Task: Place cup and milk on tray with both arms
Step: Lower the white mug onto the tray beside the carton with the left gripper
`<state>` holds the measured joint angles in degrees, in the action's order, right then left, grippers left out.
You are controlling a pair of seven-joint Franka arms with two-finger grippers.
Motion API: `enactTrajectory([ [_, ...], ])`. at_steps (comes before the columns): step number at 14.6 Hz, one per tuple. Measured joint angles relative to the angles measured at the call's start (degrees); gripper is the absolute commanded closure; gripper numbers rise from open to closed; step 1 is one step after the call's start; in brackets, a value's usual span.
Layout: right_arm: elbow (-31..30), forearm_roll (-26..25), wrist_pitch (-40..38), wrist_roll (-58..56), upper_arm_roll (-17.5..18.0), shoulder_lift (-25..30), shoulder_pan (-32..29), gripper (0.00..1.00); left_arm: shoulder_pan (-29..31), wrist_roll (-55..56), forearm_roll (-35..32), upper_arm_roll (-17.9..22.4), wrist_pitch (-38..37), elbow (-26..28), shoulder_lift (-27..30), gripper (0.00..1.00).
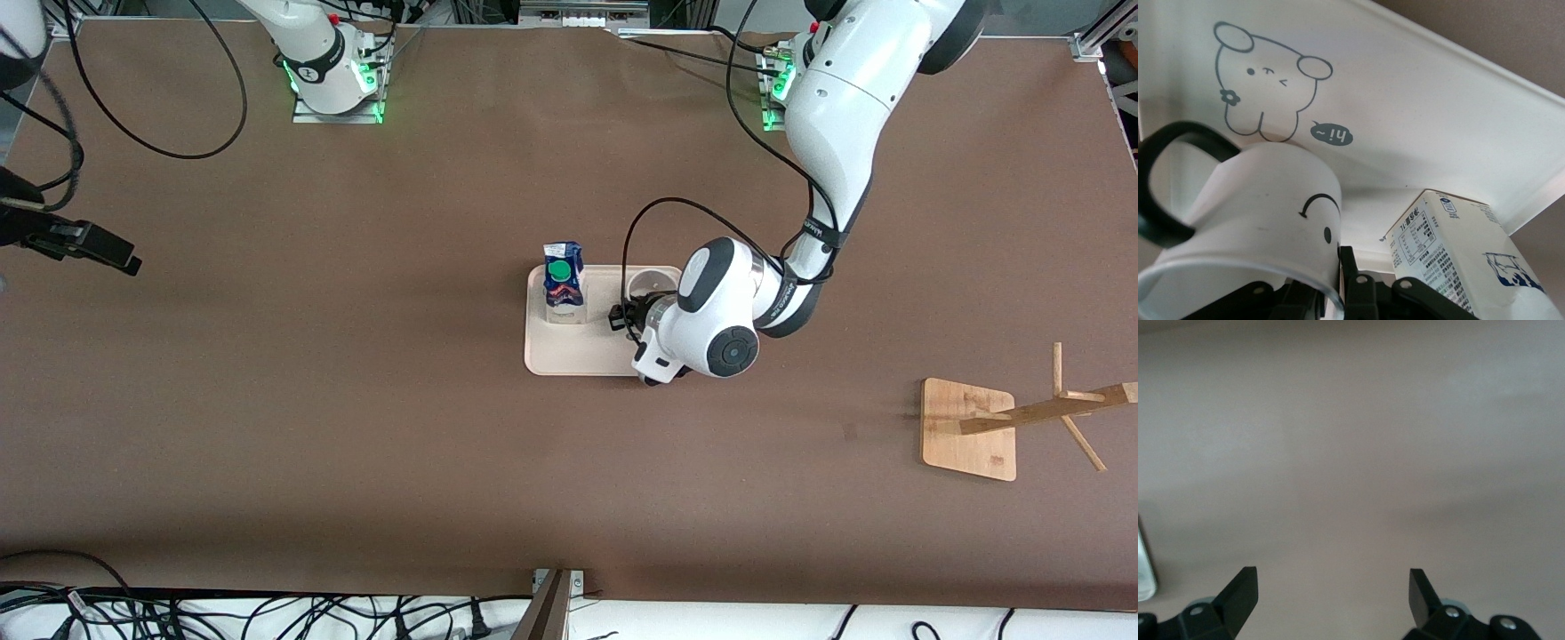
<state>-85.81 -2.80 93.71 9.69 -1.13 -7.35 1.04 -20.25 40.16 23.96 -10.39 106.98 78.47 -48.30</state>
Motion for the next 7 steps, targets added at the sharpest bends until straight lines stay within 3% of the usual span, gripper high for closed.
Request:
enactTrajectory([
  [1,0.00,-0.83,0.00,0.12,0.75,0.05,0.51,0.00,0.00,0.00,0.00,0.03,0.00,0.00,-0.07,0.57],
  [4,0.00,-1.30,0.00,0.11,1.09,-0.10,1.41,0.00,0.04,-0.03,0.00,0.25,0.01,0.00,-0.31,0.60],
  [6,0.30,-1.30,0.06,0.10,1.09,-0.15,1.71,0.00,0.04,-0.03,0.00,0.33,0.01,-0.01,-0.39,0.55],
  [7,0.53,-1.30,0.06,0.10,1.09,-0.15,1.79,0.00,0.04,-0.03,0.00,0.32,0.01,-0.01,-0.40,0.35],
])
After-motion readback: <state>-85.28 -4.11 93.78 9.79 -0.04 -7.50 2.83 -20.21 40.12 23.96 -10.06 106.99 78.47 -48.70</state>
